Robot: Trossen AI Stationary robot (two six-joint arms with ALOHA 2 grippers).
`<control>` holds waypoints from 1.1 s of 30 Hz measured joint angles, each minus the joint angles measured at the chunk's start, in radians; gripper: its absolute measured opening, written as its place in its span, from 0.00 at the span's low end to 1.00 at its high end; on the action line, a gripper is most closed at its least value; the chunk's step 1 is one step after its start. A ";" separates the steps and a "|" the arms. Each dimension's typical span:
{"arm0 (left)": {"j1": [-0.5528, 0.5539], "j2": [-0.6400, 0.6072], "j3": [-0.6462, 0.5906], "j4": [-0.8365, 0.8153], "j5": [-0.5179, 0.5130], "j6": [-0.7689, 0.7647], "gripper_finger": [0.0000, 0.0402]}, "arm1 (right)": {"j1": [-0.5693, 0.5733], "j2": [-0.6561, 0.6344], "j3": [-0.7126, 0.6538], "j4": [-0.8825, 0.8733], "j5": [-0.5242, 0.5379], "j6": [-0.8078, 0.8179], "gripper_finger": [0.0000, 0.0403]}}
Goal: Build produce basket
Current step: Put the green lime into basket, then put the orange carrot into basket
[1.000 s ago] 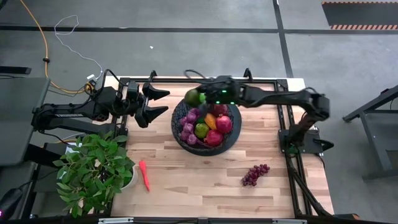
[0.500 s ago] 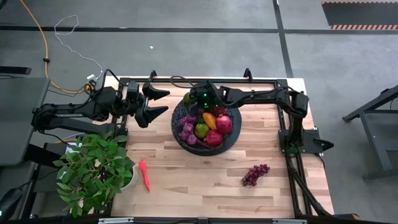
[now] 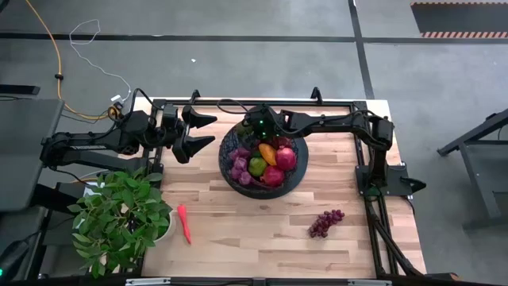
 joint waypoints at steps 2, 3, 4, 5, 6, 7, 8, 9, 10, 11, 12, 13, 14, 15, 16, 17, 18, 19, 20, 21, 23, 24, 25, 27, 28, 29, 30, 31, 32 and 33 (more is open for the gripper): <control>0.000 0.000 0.000 0.000 0.000 0.000 0.97 | 0.000 0.000 0.000 -0.007 0.000 0.001 0.75; 0.000 0.000 0.000 0.000 0.000 0.000 0.97 | 0.000 0.000 0.000 -0.012 0.000 0.002 0.75; 0.000 0.000 0.000 0.000 0.000 0.000 0.97 | 0.000 0.000 0.000 -0.017 0.000 0.003 0.75; 0.000 0.000 0.000 0.000 0.000 0.000 0.97 | 0.000 0.000 0.000 -0.021 0.000 0.003 0.75; 0.000 0.000 0.000 0.000 0.000 0.000 0.97 | 0.000 0.000 -0.001 -0.023 0.000 0.003 0.75; 0.000 0.000 0.000 0.000 0.000 0.000 0.97 | 0.000 0.000 -0.001 -0.024 0.000 0.003 0.75; 0.000 0.000 0.000 0.000 0.000 0.000 0.97 | 0.000 0.000 -0.001 -0.023 0.000 0.005 0.75; 0.000 0.000 0.000 0.000 0.000 0.000 0.97 | 0.000 0.000 -0.001 -0.023 0.000 0.010 0.76; 0.000 0.000 0.000 0.000 0.000 0.000 0.97 | 0.000 0.000 -0.001 -0.022 0.000 0.016 0.77; 0.000 0.000 0.000 0.000 0.000 0.000 0.97 | 0.000 0.000 -0.001 -0.022 0.000 0.025 0.78; 0.000 0.000 0.000 0.000 0.000 0.000 0.97 | 0.000 0.000 -0.002 -0.022 0.000 0.033 0.80; 0.000 0.000 0.000 0.000 0.000 0.000 0.97 | 0.000 0.000 -0.002 -0.022 -0.001 0.040 0.83; 0.000 0.000 0.000 0.000 0.000 0.000 0.97 | 0.000 0.000 -0.002 -0.022 -0.001 0.048 0.85; 0.000 0.000 0.000 0.000 0.000 0.000 0.97 | 0.000 0.000 -0.002 -0.022 -0.001 0.054 0.88; 0.000 0.000 0.000 0.000 0.000 0.000 0.97 | 0.000 0.000 -0.002 -0.022 -0.001 0.056 0.91; 0.000 0.000 0.000 0.000 0.000 0.000 0.97 | 0.000 0.000 -0.002 -0.024 0.000 0.056 0.94; 0.000 0.000 0.000 -0.001 0.000 0.000 0.97 | 0.000 0.000 -0.002 -0.026 0.004 0.056 0.96; 0.000 0.000 0.000 -0.003 0.000 0.000 0.97 | 0.000 0.000 0.001 -0.029 0.005 0.057 0.98; 0.000 0.000 0.000 -0.005 0.001 0.000 0.97 | 0.000 0.000 0.007 -0.031 0.005 0.058 0.98; 0.000 0.000 0.000 -0.005 0.001 0.000 0.97 | -0.002 -0.002 0.014 -0.033 0.005 0.057 0.97; 0.000 0.000 0.000 -0.005 0.001 0.000 0.97 | -0.011 -0.014 0.028 -0.043 -0.008 0.041 0.96; 0.000 0.000 0.000 -0.005 0.001 0.000 0.97 | -0.016 -0.025 0.037 -0.055 -0.026 0.030 0.96; 0.000 0.000 0.000 -0.005 0.001 0.000 0.97 | -0.022 -0.040 0.046 -0.069 -0.046 0.017 0.96; 0.000 0.000 0.000 -0.005 0.001 0.000 0.97 | -0.032 -0.080 0.052 -0.113 -0.091 -0.009 0.96; 0.000 0.000 0.000 -0.005 0.001 0.000 0.97 | -0.035 -0.102 0.052 -0.148 -0.104 -0.027 0.96; 0.000 0.000 0.000 -0.005 0.001 0.000 0.97 | -0.036 -0.124 0.051 -0.186 -0.108 -0.050 0.96; 0.000 0.000 0.000 -0.005 0.001 0.000 0.97 | -0.035 -0.147 0.051 -0.229 -0.110 -0.080 0.96; 0.000 0.000 0.000 -0.005 0.001 0.000 0.97 | -0.030 -0.170 0.051 -0.273 -0.110 -0.110 0.96; 0.000 0.000 0.000 -0.006 0.001 0.000 0.97 | -0.024 -0.191 0.051 -0.307 -0.108 -0.136 0.96; 0.000 0.000 0.000 -0.012 0.002 0.000 0.97 | -0.021 -0.212 0.051 -0.340 -0.108 -0.157 0.96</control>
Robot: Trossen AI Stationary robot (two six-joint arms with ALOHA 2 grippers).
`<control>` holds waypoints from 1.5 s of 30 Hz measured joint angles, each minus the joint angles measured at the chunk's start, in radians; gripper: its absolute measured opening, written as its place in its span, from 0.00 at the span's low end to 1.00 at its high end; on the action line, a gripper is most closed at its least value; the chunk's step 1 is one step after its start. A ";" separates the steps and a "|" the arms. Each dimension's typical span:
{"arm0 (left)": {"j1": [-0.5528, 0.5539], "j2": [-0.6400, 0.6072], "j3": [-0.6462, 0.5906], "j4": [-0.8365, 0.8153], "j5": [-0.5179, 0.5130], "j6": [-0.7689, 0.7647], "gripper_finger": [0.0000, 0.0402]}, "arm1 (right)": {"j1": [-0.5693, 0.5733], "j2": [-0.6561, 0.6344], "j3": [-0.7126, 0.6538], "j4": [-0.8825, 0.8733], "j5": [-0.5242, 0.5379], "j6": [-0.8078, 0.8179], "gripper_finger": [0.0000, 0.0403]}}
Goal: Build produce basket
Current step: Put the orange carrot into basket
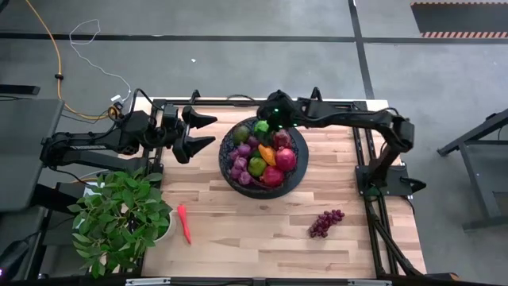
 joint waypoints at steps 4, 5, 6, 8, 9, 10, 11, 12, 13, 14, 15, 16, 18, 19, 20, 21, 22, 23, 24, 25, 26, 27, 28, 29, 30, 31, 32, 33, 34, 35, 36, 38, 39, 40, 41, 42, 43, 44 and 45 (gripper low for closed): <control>0.000 0.000 0.000 -0.030 0.000 0.000 0.97 | 0.026 -0.072 -0.011 -0.061 -0.001 -0.046 0.96; 0.000 0.000 0.000 -0.031 0.001 0.000 0.97 | 0.034 -0.097 -0.039 -0.038 -0.010 -0.049 0.96; 0.000 0.000 0.000 -0.032 0.002 0.000 0.97 | 0.042 -0.126 -0.080 0.005 -0.023 -0.048 0.96; 0.000 0.000 0.000 -0.037 0.002 0.000 0.97 | 0.054 -0.197 -0.196 0.122 -0.051 -0.013 0.96; 0.000 0.000 0.000 -0.038 0.002 0.000 0.97 | 0.061 -0.233 -0.261 0.181 -0.055 0.027 0.96; 0.000 0.000 0.000 -0.037 0.002 0.000 0.97 | 0.067 -0.271 -0.325 0.247 -0.065 0.078 0.96; 0.000 0.000 0.000 -0.037 0.002 0.000 0.97 | 0.071 -0.308 -0.379 0.307 -0.084 0.121 0.96; 0.000 0.000 0.000 -0.037 0.002 0.004 0.97 | 0.074 -0.347 -0.432 0.376 -0.103 0.157 0.96; 0.000 0.000 0.000 -0.037 0.001 0.016 0.97 | 0.078 -0.386 -0.475 0.439 -0.120 0.189 0.96; 0.000 0.000 0.000 -0.037 0.000 0.033 0.97 | 0.083 -0.421 -0.510 0.493 -0.130 0.206 0.96; 0.000 0.000 0.000 -0.037 -0.001 0.054 0.97 | 0.084 -0.453 -0.540 0.547 -0.133 0.213 0.96; 0.000 0.000 0.000 -0.037 -0.001 0.074 0.97 | 0.085 -0.479 -0.564 0.580 -0.132 0.213 0.96; 0.000 0.000 0.000 -0.037 -0.001 0.108 0.97 | 0.085 -0.520 -0.602 0.634 -0.118 0.209 0.96; 0.000 0.002 0.000 -0.037 -0.002 0.126 0.97 | 0.084 -0.536 -0.612 0.645 -0.103 0.203 0.96; 0.000 0.005 0.000 -0.037 -0.003 0.143 0.97 | 0.084 -0.550 -0.617 0.652 -0.093 0.190 0.96; 0.000 0.007 0.000 -0.038 -0.003 0.160 0.97 | 0.084 -0.558 -0.618 0.655 -0.086 0.178 0.96; 0.000 0.010 0.000 -0.038 -0.003 0.171 0.97 | 0.084 -0.564 -0.618 0.656 -0.078 0.162 0.96; 0.000 0.014 0.000 -0.038 -0.005 0.180 0.97 | 0.084 -0.566 -0.618 0.659 -0.078 0.151 0.96; 0.000 0.016 0.000 -0.038 -0.005 0.183 0.97 | 0.084 -0.567 -0.619 0.662 -0.078 0.145 0.96; 0.000 0.019 0.000 -0.038 -0.005 0.183 0.97 | 0.084 -0.567 -0.619 0.670 -0.078 0.145 0.96; 0.000 0.021 0.000 -0.038 -0.005 0.183 0.97 | 0.084 -0.567 -0.619 0.677 -0.078 0.145 0.96; 0.000 0.022 0.000 -0.038 -0.005 0.183 0.97 | 0.084 -0.567 -0.619 0.683 -0.078 0.150 0.96; 0.000 0.024 0.000 -0.038 -0.002 0.182 0.97 | 0.084 -0.567 -0.619 0.684 -0.078 0.153 0.96; 0.000 0.025 0.000 -0.039 0.003 0.181 0.97 | 0.084 -0.567 -0.619 0.684 -0.078 0.153 0.96; 0.000 0.026 0.000 -0.039 0.006 0.176 0.97 | 0.084 -0.567 -0.619 0.685 -0.078 0.153 0.96; 0.000 0.026 0.000 -0.039 0.007 0.175 0.97 | 0.084 -0.567 -0.619 0.689 -0.078 0.151 0.96; 0.000 0.025 0.000 -0.039 0.009 0.174 0.97 | 0.084 -0.567 -0.619 0.699 -0.078 0.146 0.96; 0.000 0.025 0.000 -0.039 0.010 0.173 0.97 | 0.084 -0.567 -0.619 0.710 -0.078 0.142 0.96; 0.000 0.025 0.000 -0.039 0.010 0.167 0.97 | 0.084 -0.567 -0.619 0.721 -0.078 0.138 0.96; 0.000 0.025 0.000 -0.041 0.014 0.164 0.97 | 0.084 -0.567 -0.619 0.728 -0.078 0.134 0.96; 0.000 0.025 0.000 -0.041 0.021 0.157 0.97 | 0.084 -0.567 -0.619 0.731 -0.078 0.131 0.96; 0.000 0.025 0.000 -0.041 0.029 0.156 0.97 | 0.084 -0.567 -0.619 0.730 -0.078 0.119 0.96; 0.000 0.025 0.000 -0.042 0.029 0.155 0.97 | 0.084 -0.567 -0.619 0.730 -0.078 0.113 0.96; 0.000 0.025 0.000 -0.042 0.029 0.154 0.97 | 0.084 -0.567 -0.619 0.730 -0.078 0.103 0.96; 0.000 0.025 0.000 -0.045 0.029 0.154 0.97 | 0.084 -0.567 -0.619 0.730 -0.078 0.095 0.96; 0.000 0.025 0.000 -0.048 0.029 0.154 0.97 | 0.084 -0.567 -0.619 0.730 -0.078 0.084 0.96; 0.000 0.025 0.000 -0.052 0.029 0.154 0.97 | 0.084 -0.567 -0.619 0.730 -0.078 0.076 0.96; 0.000 0.025 0.000 -0.053 0.029 0.154 0.97 | 0.084 -0.567 -0.619 0.730 -0.078 0.075 0.96; 0.000 0.025 0.000 -0.052 0.028 0.152 0.97 | 0.084 -0.567 -0.619 0.730 -0.078 0.074 0.96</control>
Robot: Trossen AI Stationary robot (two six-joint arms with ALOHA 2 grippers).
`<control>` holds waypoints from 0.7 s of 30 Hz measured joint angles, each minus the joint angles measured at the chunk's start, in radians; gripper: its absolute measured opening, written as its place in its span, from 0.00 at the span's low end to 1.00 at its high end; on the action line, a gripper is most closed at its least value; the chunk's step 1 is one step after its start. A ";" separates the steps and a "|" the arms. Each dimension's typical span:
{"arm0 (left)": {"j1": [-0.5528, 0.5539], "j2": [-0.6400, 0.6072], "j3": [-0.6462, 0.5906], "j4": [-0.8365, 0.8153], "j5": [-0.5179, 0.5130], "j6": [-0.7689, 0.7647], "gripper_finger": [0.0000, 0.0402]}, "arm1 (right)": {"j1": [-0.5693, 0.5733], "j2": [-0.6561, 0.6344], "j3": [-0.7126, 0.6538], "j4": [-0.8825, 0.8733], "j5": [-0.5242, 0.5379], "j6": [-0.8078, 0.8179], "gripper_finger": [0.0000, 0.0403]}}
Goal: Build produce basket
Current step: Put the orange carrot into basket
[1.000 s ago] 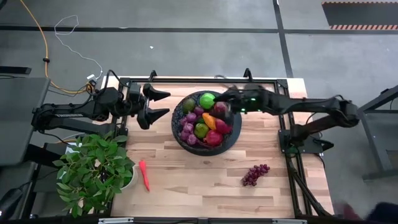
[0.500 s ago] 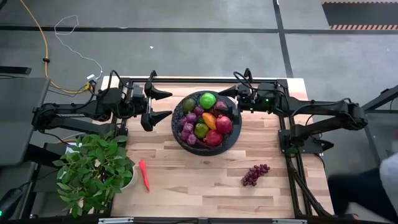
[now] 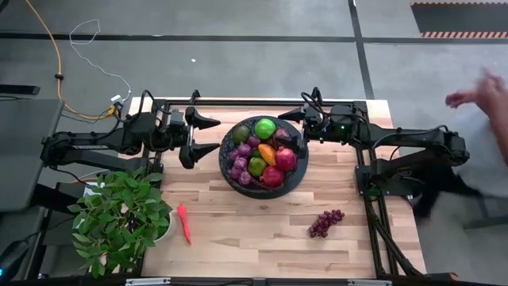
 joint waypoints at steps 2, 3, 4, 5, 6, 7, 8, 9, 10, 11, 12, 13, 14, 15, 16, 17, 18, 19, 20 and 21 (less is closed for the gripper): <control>0.000 0.007 0.000 0.001 0.000 -0.024 0.97 | 0.000 0.000 0.000 0.000 0.000 0.001 0.96; 0.001 0.019 0.001 0.000 0.000 -0.041 0.97 | 0.000 0.000 0.000 0.000 0.000 0.000 0.96; 0.001 0.035 0.008 -0.021 0.000 -0.059 0.97 | 0.000 0.000 0.000 0.000 0.000 0.000 0.96; 0.001 0.054 0.023 -0.067 0.004 -0.069 0.97 | 0.000 0.000 0.000 0.000 0.000 0.000 0.96; 0.001 0.078 0.046 -0.141 0.017 -0.071 0.97 | 0.000 0.000 0.000 0.000 0.000 0.002 0.96; 0.001 0.102 0.075 -0.228 0.034 -0.070 0.97 | 0.000 0.000 0.000 0.000 0.000 0.002 0.96; 0.001 0.131 0.111 -0.311 0.057 -0.069 0.97 | 0.000 0.000 0.000 0.000 0.000 0.002 0.96; 0.001 0.160 0.150 -0.404 0.085 -0.067 0.97 | 0.000 0.000 0.000 0.000 0.000 0.002 0.96; 0.000 0.189 0.185 -0.511 0.123 -0.064 0.97 | 0.000 0.000 0.000 0.000 0.000 0.002 0.96; -0.001 0.218 0.221 -0.619 0.167 -0.049 0.97 | 0.000 0.000 0.000 -0.001 0.000 0.002 0.96; -0.006 0.247 0.252 -0.720 0.208 -0.028 0.97 | 0.000 0.000 0.000 -0.005 0.000 0.000 0.96; -0.014 0.273 0.281 -0.816 0.241 -0.004 0.97 | 0.000 0.000 0.000 -0.010 0.000 0.000 0.96; -0.027 0.298 0.304 -0.896 0.264 0.022 0.97 | 0.000 0.000 0.000 -0.014 0.000 0.000 0.96; -0.042 0.318 0.319 -0.962 0.282 0.052 0.97 | 0.000 0.000 0.000 -0.019 0.000 0.000 0.96; -0.058 0.336 0.324 -1.023 0.293 0.087 0.97 | 0.000 0.000 0.000 -0.023 0.000 0.000 0.96; -0.077 0.352 0.324 -1.074 0.300 0.130 0.97 | 0.000 0.000 0.000 -0.026 0.000 0.000 0.96; -0.098 0.369 0.322 -1.117 0.300 0.176 0.97 | -0.001 0.000 0.000 -0.029 0.000 0.000 0.96; -0.119 0.389 0.322 -1.153 0.300 0.224 0.97 | -0.001 0.000 0.000 -0.031 0.000 0.000 0.96; -0.139 0.408 0.320 -1.186 0.300 0.269 0.97 | -0.001 0.000 0.000 -0.032 0.000 0.000 0.96; -0.156 0.430 0.316 -1.225 0.296 0.307 0.97 | -0.001 0.000 0.000 -0.035 0.000 0.003 0.96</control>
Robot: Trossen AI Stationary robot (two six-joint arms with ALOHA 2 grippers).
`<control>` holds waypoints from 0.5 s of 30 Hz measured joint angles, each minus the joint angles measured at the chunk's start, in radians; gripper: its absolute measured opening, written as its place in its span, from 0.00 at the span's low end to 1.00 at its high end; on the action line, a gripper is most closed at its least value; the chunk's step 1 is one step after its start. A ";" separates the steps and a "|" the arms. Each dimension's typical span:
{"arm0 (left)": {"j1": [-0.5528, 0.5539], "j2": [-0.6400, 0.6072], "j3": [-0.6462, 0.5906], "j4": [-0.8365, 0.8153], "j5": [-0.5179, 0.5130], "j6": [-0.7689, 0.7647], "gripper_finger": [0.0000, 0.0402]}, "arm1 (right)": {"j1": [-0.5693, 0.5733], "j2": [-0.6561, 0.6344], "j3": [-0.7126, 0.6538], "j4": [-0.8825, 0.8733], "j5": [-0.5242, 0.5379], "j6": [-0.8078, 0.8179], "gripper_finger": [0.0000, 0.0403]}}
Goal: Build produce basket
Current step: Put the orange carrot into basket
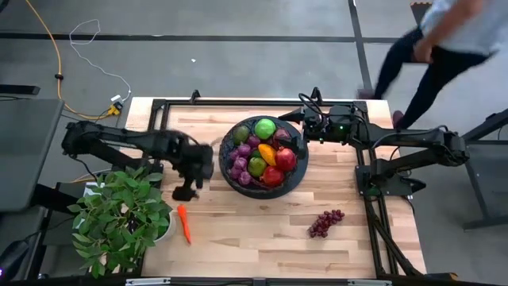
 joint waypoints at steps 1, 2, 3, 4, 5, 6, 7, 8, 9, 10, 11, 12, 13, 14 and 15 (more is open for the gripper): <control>-0.015 0.023 -0.003 -0.035 -0.003 0.031 0.97 | 0.000 0.000 0.000 -0.003 0.000 0.001 0.96; -0.029 0.044 -0.006 -0.048 -0.005 0.054 0.97 | 0.000 0.000 0.000 -0.005 0.000 0.001 0.96; -0.039 0.069 -0.012 -0.053 -0.009 0.065 0.97 | 0.000 0.000 0.000 -0.008 0.000 0.002 0.96; -0.046 0.091 -0.021 -0.060 -0.015 0.068 0.97 | 0.000 0.000 0.000 -0.010 0.000 0.004 0.96; -0.051 0.112 -0.031 -0.064 -0.015 0.065 0.97 | 0.000 0.000 0.000 -0.010 0.000 0.004 0.96; -0.055 0.134 -0.037 -0.065 -0.011 0.059 0.97 | 0.000 0.000 0.000 -0.011 0.000 0.004 0.96; -0.057 0.157 -0.042 -0.064 -0.002 0.054 0.96 | 0.000 0.000 0.000 -0.012 0.000 0.004 0.96; -0.059 0.177 -0.048 -0.067 0.002 0.042 0.96 | 0.001 0.000 0.000 -0.012 0.000 0.004 0.96; -0.061 0.199 -0.051 -0.076 0.003 0.024 0.96 | 0.001 0.000 0.000 -0.013 0.000 0.004 0.96; -0.062 0.224 -0.052 -0.086 0.005 -0.002 0.96 | 0.000 0.000 0.000 -0.013 0.000 0.004 0.96; -0.062 0.247 -0.054 -0.089 0.004 -0.041 0.96 | 0.000 0.000 0.000 -0.013 0.000 0.004 0.96; -0.062 0.268 -0.056 -0.093 0.005 -0.083 0.96 | 0.000 0.000 0.000 -0.014 0.000 0.004 0.96; -0.062 0.290 -0.056 -0.103 0.005 -0.130 0.96 | 0.001 0.000 0.000 -0.016 0.000 0.004 0.96; -0.062 0.311 -0.057 -0.107 0.005 -0.184 0.96 | 0.000 0.000 0.000 -0.019 0.000 0.004 0.96; -0.062 0.332 -0.057 -0.107 0.012 -0.235 0.96 | 0.000 0.000 0.000 -0.024 0.000 0.004 0.96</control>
